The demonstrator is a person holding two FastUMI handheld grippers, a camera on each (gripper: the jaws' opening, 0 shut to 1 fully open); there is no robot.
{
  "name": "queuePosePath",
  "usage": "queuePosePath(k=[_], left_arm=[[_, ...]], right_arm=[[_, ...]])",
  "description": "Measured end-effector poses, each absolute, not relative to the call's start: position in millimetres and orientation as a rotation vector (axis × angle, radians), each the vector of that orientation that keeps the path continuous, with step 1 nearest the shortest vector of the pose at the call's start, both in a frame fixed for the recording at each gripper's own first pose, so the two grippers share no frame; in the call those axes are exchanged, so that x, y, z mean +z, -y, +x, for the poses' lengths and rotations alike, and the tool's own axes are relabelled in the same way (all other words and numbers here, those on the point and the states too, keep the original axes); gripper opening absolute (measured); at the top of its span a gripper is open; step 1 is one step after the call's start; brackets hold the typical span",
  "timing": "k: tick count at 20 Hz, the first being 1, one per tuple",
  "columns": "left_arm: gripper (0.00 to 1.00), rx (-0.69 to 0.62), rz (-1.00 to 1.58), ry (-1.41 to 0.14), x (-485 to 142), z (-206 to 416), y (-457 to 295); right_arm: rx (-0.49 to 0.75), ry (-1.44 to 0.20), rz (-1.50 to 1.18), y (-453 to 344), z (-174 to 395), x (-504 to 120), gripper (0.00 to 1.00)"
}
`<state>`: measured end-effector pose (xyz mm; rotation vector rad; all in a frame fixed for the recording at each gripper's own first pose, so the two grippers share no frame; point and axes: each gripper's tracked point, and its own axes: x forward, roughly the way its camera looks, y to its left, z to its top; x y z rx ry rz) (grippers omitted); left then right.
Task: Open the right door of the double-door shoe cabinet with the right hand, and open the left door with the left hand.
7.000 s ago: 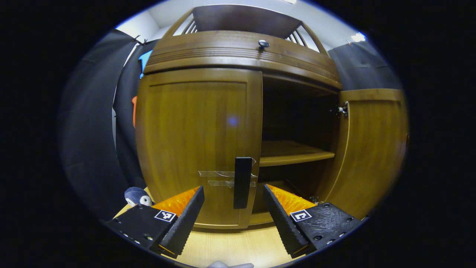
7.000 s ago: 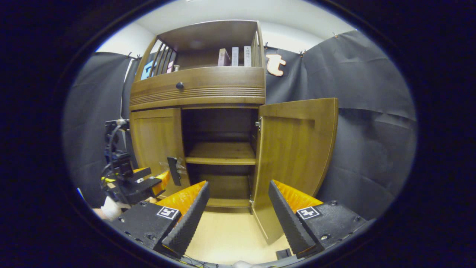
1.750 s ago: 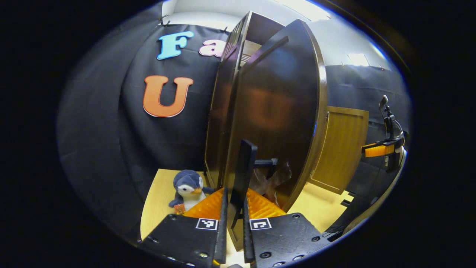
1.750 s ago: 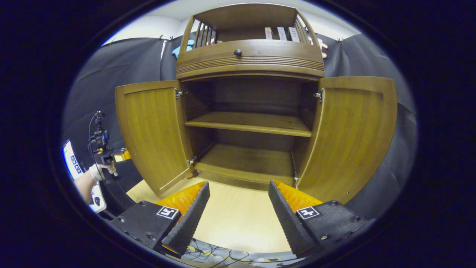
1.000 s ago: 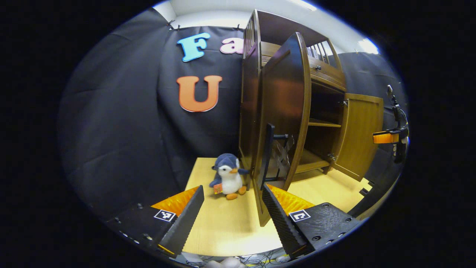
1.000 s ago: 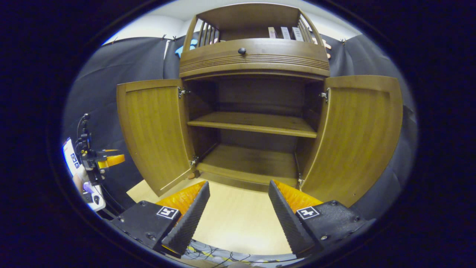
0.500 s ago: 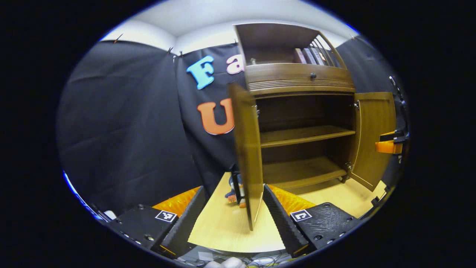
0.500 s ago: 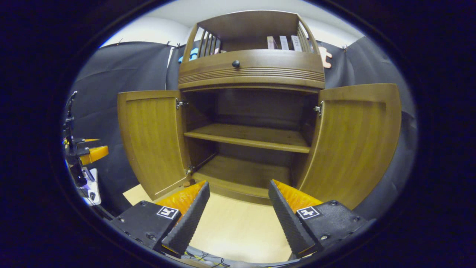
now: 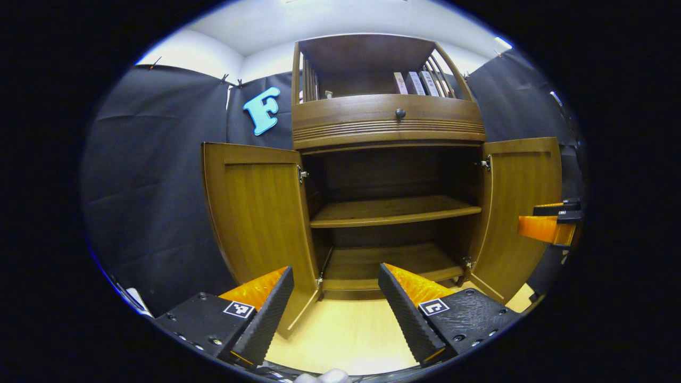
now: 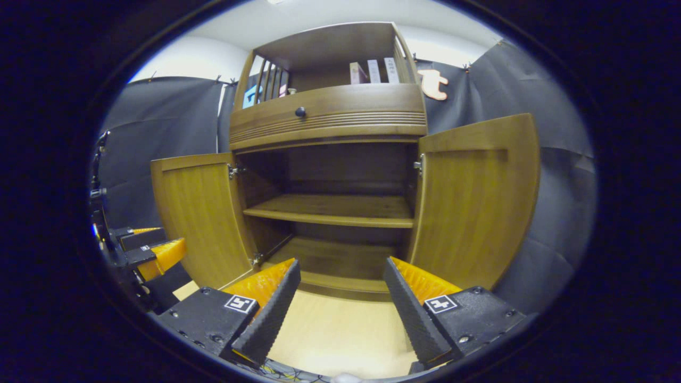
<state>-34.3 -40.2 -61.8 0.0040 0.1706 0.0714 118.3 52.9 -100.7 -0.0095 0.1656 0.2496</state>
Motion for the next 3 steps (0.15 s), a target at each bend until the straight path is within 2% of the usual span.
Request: queuePosePath(k=[3], left_arm=[[0.96,0.094,-0.001,-0.131,-53.1,-27.9,38.2]], right_arm=[[0.195,-0.157,0.008,-42.1,114.8,-101.7,1.0]])
